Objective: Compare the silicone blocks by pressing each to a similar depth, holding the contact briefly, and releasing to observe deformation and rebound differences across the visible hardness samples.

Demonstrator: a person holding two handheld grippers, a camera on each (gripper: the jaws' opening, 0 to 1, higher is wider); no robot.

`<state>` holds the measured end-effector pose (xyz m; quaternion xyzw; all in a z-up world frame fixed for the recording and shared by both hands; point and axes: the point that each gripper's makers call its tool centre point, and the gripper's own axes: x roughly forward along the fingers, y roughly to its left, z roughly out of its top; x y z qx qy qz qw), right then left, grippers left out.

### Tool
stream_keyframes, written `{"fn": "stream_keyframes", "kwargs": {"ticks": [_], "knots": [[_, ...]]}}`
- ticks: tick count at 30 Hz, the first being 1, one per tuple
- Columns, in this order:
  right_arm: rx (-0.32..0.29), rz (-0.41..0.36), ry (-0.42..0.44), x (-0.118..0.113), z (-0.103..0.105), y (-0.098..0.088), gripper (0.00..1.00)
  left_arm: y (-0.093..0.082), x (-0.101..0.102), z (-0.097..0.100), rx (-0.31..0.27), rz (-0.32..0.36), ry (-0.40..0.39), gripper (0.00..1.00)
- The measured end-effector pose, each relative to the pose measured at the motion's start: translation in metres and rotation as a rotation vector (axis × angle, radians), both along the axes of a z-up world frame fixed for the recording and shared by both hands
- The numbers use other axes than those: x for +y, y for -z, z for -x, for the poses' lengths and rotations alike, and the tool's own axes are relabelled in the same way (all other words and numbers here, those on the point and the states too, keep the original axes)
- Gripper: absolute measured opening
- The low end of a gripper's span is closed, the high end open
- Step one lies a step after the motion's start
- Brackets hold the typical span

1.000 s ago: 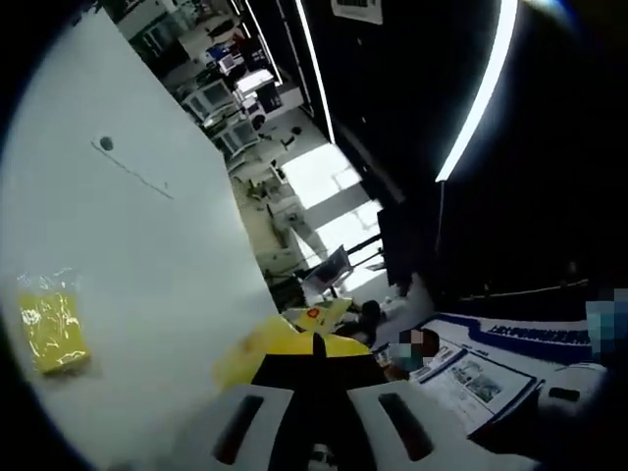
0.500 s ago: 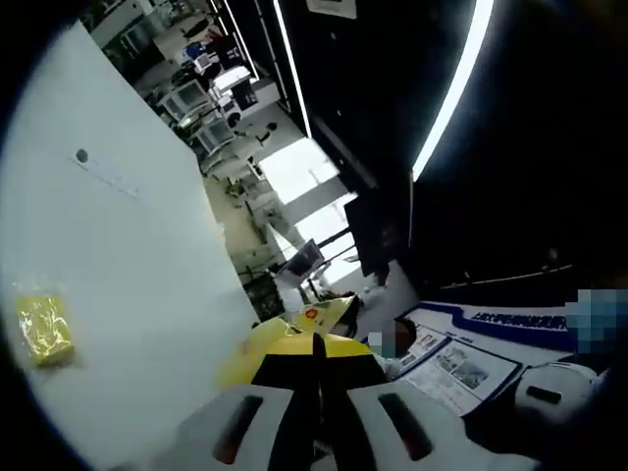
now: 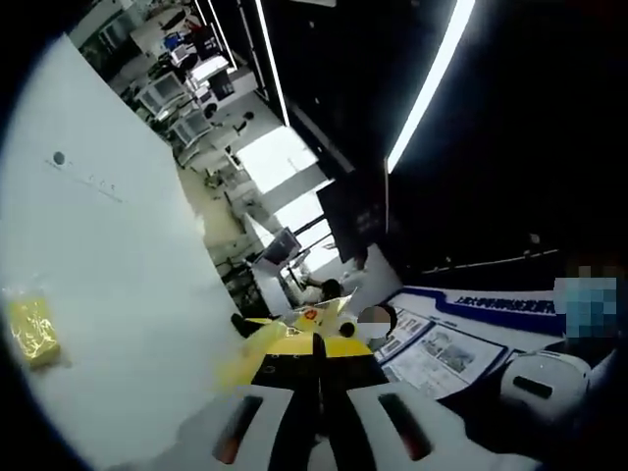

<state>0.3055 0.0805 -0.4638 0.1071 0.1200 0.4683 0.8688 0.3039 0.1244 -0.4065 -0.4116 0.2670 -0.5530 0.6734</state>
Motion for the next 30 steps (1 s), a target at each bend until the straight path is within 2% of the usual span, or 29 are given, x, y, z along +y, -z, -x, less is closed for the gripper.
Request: {"fn": "stream_keyframes", "kwargs": {"ticks": [2,4,6,9,11,13,15,18,20,23,25,26,27,30], "knots": [[-0.010,-0.032,-0.039,0.008,0.001,-0.008,0.54,-0.003,-0.001,0.004,-0.007,0.005,0.012,0.00],[-0.011,-0.047,-0.040,0.009,-0.003,-0.012,0.59,-0.006,-0.002,0.006,-0.007,0.017,0.025,0.00],[-0.033,-0.090,-0.054,0.010,-0.004,-0.021,0.58,-0.011,0.001,0.007,-0.007,0.036,0.028,0.00],[0.011,-0.200,-0.074,0.009,-0.007,-0.031,0.57,-0.018,0.005,0.008,-0.009,0.050,0.025,0.00],[0.058,-0.235,-0.069,0.007,-0.012,-0.029,0.63,-0.021,0.006,0.009,-0.018,0.050,0.022,0.00],[0.060,-0.270,-0.087,0.009,-0.011,-0.034,0.70,-0.025,0.005,0.013,-0.019,0.060,0.030,0.00],[0.018,-0.255,-0.148,0.019,-0.002,-0.040,0.65,-0.027,0.004,0.015,-0.022,0.063,0.035,0.00],[0.008,-0.209,-0.241,0.035,0.014,-0.042,0.54,-0.029,0.003,0.017,-0.026,0.069,0.036,0.00],[0.001,-0.167,-0.234,0.042,0.012,-0.039,0.51,-0.032,0.003,0.017,-0.033,0.085,0.040,0.00],[-0.027,-0.236,-0.234,0.047,0.011,-0.052,0.50,-0.037,0.006,0.016,-0.028,0.113,0.032,0.00],[-0.014,-0.321,-0.233,0.048,0.011,-0.066,0.42,-0.036,0.009,0.013,-0.029,0.119,0.017,0.00],[-0.027,-0.311,-0.259,0.049,0.015,-0.068,0.38,-0.037,0.012,0.011,-0.030,0.123,0.007,0.00],[-0.006,-0.305,-0.261,0.052,0.017,-0.067,0.34,-0.036,0.014,0.010,-0.026,0.121,0.006,0.00],[0.011,-0.275,-0.296,0.061,0.026,-0.067,0.28,-0.035,0.016,0.012,-0.040,0.106,0.007,0.00]]}}
